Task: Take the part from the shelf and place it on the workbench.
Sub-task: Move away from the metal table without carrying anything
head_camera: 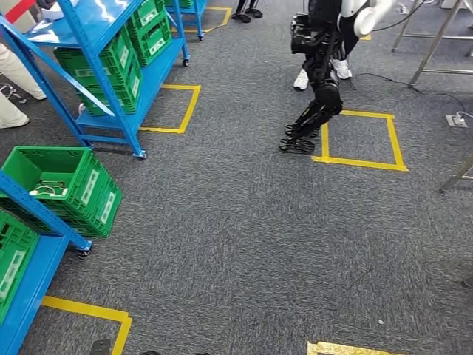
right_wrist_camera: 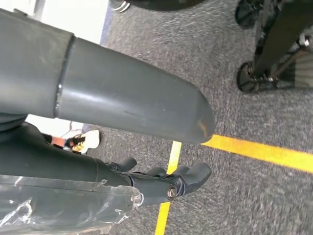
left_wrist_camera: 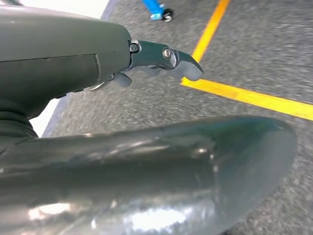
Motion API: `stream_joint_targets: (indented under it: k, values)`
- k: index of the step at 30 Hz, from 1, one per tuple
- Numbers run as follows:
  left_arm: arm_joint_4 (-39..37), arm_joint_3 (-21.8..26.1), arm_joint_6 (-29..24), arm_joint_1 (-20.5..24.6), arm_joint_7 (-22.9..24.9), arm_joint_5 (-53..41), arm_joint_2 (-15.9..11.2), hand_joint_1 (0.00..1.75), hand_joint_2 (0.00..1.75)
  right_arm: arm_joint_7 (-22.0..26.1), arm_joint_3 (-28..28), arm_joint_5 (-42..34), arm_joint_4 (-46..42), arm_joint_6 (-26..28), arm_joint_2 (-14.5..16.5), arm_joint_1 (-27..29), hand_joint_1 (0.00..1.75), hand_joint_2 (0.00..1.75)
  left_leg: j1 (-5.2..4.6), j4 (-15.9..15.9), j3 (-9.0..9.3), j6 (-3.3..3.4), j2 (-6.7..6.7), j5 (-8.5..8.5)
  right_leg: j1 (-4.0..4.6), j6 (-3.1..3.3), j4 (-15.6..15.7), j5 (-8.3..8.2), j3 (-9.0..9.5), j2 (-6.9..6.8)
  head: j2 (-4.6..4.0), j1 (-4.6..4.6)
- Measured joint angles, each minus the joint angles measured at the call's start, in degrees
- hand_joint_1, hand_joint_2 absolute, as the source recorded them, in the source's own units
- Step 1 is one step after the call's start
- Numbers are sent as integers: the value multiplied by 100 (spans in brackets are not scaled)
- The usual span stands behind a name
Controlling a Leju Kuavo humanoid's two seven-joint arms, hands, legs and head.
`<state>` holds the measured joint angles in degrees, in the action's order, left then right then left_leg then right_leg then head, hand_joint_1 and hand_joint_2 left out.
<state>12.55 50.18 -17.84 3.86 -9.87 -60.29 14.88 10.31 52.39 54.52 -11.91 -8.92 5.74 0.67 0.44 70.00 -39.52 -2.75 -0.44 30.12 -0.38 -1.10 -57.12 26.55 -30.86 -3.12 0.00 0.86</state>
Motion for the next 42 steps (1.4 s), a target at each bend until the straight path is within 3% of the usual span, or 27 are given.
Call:
stream_joint_targets:
  k: [2, 3, 5, 7, 9, 11, 12, 13, 14, 16, 18, 20, 22, 24, 26, 28, 29, 30, 31, 33, 35, 37, 39, 40, 42]
  values:
    - [1, 0, -73, 9, 36, -48, 14, 0, 0, -10, 0, 16, -1, -11, -8, 2, 0, 0, -7, -744, 410, -3, 233, -334, 13, -43, -12, 28, 20, -136, 0, 8]
    - [1, -1, -134, 23, 63, -82, 26, 0, 0, -16, 0, 38, -1, -15, -16, 7, 0, 0, -16, -1050, 578, 27, 344, -428, 29, -75, -21, 47, 24, -194, 0, 9]
    - [1, -2, -237, 40, 110, -133, 51, 0, 0, -36, -9, 126, -2, -16, -36, 11, 0, 0, -46, -1313, 705, 114, 434, -446, 59, -145, -25, 79, 56, -308, 0, -5]
    - [0, -2, -255, 25, 120, -144, 61, 0, 0, -54, -42, 232, -2, -18, -51, 0, 0, 0, -51, -1322, 698, 212, 291, -455, 41, -213, -19, 106, 106, -357, 0, -29]
    - [0, -1, -238, 20, 122, -144, 73, 0, 0, -60, -85, 281, -2, -26, -67, 1, 0, 0, -35, -1338, 703, 288, 164, -483, 13, -271, -269, 295, 20, -111, 0, -52]
    - [0, 0, -221, 34, 122, -144, 89, 0, 0, -63, -110, 287, -2, -34, -74, 27, 0, 0, -32, -1340, 697, 340, 32, -498, 2, -290, -990, 672, -309, 197, 0, -79]
    - [0, 0, -216, 38, 122, -144, 94, 0, 0, -65, -115, 288, -2, -35, -76, 42, 0, 0, -38, -1339, 693, 353, -43, -501, 4, -288, -1390, 828, -508, 257, 0, -85]
    - [0, 0, -214, 34, 122, -144, 97, 0, 0, -68, -116, 289, -2, -35, -79, 54, 0, 0, -45, -1338, 693, 359, -123, -503, 7, -281, -1665, 896, -657, 283, 0, -89]
    - [0, 0, -212, 27, 122, -144, 97, 0, 0, -70, -118, 291, -2, -35, -83, 60, 0, 0, -49, -1338, 694, 360, -206, -506, 10, -267, -1717, 841, -711, 299, 0, -93]
    - [0, 0, -199, 17, 122, -145, 102, 0, 0, -71, -121, 302, -2, -35, -89, 61, 0, 0, -50, -1337, 703, 350, -377, -514, 10, -220, -1164, 447, -496, 386, 0, -94]
    - [0, 0, -179, 20, 122, -146, 113, 0, 0, -68, -125, 316, -2, -35, -97, 60, 0, 0, -46, -1328, 695, 320, -528, -524, -10, -173, -375, 110, -151, 702, 0, -92]
    - [0, 0, -161, 16, 122, -146, 119, 0, 0, -68, -129, 327, -2, -35, -104, 61, 0, 0, -23, -1328, 655, 250, -657, -547, -10, -156, -54, 48, -2, 893, 0, -89]
    - [0, 0, -144, 1, 122, -144, 118, 0, 0, -67, -131, 337, -2, -35, -104, 57, 0, 0, 8, -1339, 613, 169, -758, -575, 3, -126, -14, 26, 20, 774, 0, -88]
    - [0, 1, -118, -4, 122, -125, 113, 0, 0, -57, -132, 362, -2, -34, -102, 54, 0, 0, -8, -1185, 517, 113, -539, -446, -7, -66, 53, -17, 40, 617, 0, -63]
    - [0, 4, -77, 11, 109, -82, 97, 0, 0, -46, -137, 409, -2, -28, -102, 66, 0, 0, -30, -606, 234, 64, -186, -83, -8, -23, 93, -33, 51, 427, 0, -28]
    - [0, 21, -27, 10, 85, -34, 66, 0, 0, -36, -150, 460, -2, -10, -98, 77, 0, 0, -19, 69, -85, 12, -63, 201, -7, -8, 92, -25, 50, 225, 0, -15]
    - [0, 32, -7, -1, 74, -15, 48, 0, 0, -32, -156, 478, -2, 0, -92, 74, 0, 0, -9, 195, -137, -10, -42, 197, -10, -11, 91, -19, 52, 133, 0, -14]
    - [0, 43, 9, -14, 68, -2, 28, 0, 0, -26, -161, 491, -2, 9, -80, 67, 0, 0, 1, 118, -85, -29, -19, 96, -16, -19, 90, -12, 56, 48, 0, -13]
    - [0, 53, 20, -22, 63, 13, 9, 0, 0, -22, -166, 504, -2, 17, -64, 59, 0, 0, 11, -163, 76, -43, 32, -81, -23, -35, 89, -2, 67, -31, 0, -12]
    - [0, 79, 45, -15, 54, 39, -21, 0, 0, -13, -185, 535, -2, 32, -36, 54, 0, 0, 14, -930, 517, -45, 315, -390, -7, -93, 65, 40, 88, -169, 0, 2]
    - [0, 110, 72, -1, 49, 57, -39, 0, 0, -7, -213, 564, -2, 46, -23, 48, 0, 0, 3, -1336, 741, 37, 473, -474, 28, -165, 40, 83, 116, -289, 0, -15]
    - [0, 133, 84, -11, 48, 71, -61, 0, 0, -4, -240, 579, -2, 54, -16, 24, 0, 0, -7, -1360, 731, 150, 348, -468, 27, -222, 47, 103, 162, -398, 0, -47]
    - [0, 149, 84, -25, 47, 82, -77, 0, 0, -1, -260, 588, -2, 57, -7, 8, 0, 0, 5, -1372, 730, 224, 226, -486, -3, -277, -88, 229, 133, -250, 0, -62]
    - [0, 152, 85, -23, 44, 87, -80, 0, 0, 2, -265, 593, -2, 61, -3, 9, 0, 0, 15, -1379, 734, 259, 160, -498, -17, -299, -325, 380, 31, -92, 0, -73]
    - [0, 162, 86, -15, 35, 90, -85, 0, 0, 7, -268, 605, -1, 66, 1, 28, 0, 0, 11, -1379, 725, 296, 18, -508, -27, -313, -1122, 757, -341, 203, 0, -99]
